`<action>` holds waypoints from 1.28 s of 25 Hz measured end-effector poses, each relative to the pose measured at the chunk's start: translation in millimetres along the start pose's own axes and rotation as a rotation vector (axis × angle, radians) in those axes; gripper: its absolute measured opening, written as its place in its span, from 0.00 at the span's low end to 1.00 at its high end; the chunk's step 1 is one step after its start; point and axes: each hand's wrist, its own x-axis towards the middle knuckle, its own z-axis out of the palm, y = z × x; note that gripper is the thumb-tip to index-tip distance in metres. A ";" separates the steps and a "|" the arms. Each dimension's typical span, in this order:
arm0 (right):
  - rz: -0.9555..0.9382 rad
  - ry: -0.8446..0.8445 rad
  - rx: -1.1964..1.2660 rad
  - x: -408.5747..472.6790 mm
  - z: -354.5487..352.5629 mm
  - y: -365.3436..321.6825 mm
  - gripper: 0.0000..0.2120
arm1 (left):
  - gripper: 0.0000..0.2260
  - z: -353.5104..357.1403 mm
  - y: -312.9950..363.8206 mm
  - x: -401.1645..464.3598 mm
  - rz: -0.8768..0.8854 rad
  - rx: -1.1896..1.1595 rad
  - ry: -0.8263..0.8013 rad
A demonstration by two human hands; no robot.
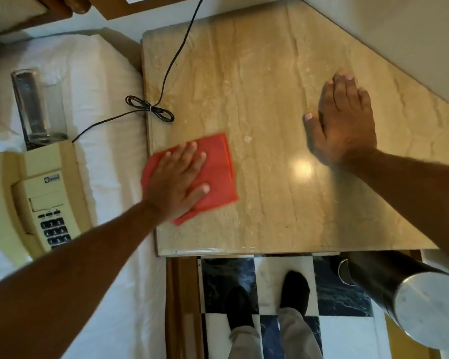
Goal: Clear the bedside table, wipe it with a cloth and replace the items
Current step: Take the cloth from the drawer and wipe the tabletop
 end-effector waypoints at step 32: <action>-0.106 -0.011 0.411 -23.5 -15.2 -143.5 0.27 | 0.31 -53.6 6.8 -107.7 -0.703 -0.596 0.519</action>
